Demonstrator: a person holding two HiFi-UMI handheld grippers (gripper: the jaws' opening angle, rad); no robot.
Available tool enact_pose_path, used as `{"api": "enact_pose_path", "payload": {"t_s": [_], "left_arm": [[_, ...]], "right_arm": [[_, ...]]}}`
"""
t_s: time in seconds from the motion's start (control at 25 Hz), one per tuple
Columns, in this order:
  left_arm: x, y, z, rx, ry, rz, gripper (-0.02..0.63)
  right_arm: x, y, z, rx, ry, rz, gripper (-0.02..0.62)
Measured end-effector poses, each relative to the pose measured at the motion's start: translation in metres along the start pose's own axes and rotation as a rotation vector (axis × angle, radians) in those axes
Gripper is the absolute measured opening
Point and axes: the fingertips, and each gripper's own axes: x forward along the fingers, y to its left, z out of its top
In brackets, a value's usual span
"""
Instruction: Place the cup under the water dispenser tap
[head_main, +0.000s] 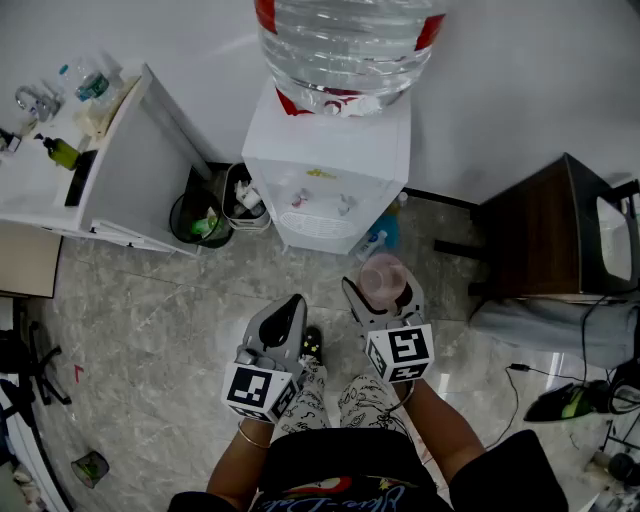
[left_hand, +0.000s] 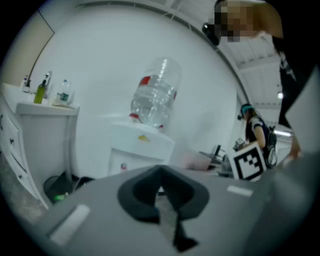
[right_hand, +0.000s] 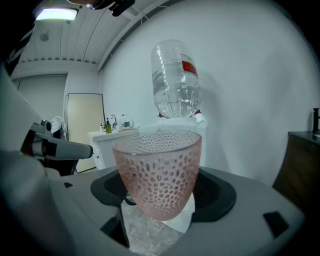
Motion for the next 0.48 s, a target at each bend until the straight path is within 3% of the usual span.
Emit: {"api": "enact_pose_path", "payload": {"t_s": [0.12,0.28,0.48], "left_arm": [[0.047,0.034,-0.014,0.016,0.017,0.0,-0.006],[0.087,0.067,-0.06,-0.022,0.047,-0.004,-0.006],[0.119,0.094,-0.12,-0.039,0.074,0.04,-0.006]], "right_arm": [[0.071,-0.015,-0.016,-0.028,-0.018,-0.008,0.374],[0.148,-0.035,-0.055,-0.011,-0.049,-0.067,0.374],[0.202,-0.056,-0.111,0.029,-0.072,-0.144,0.374]]}}
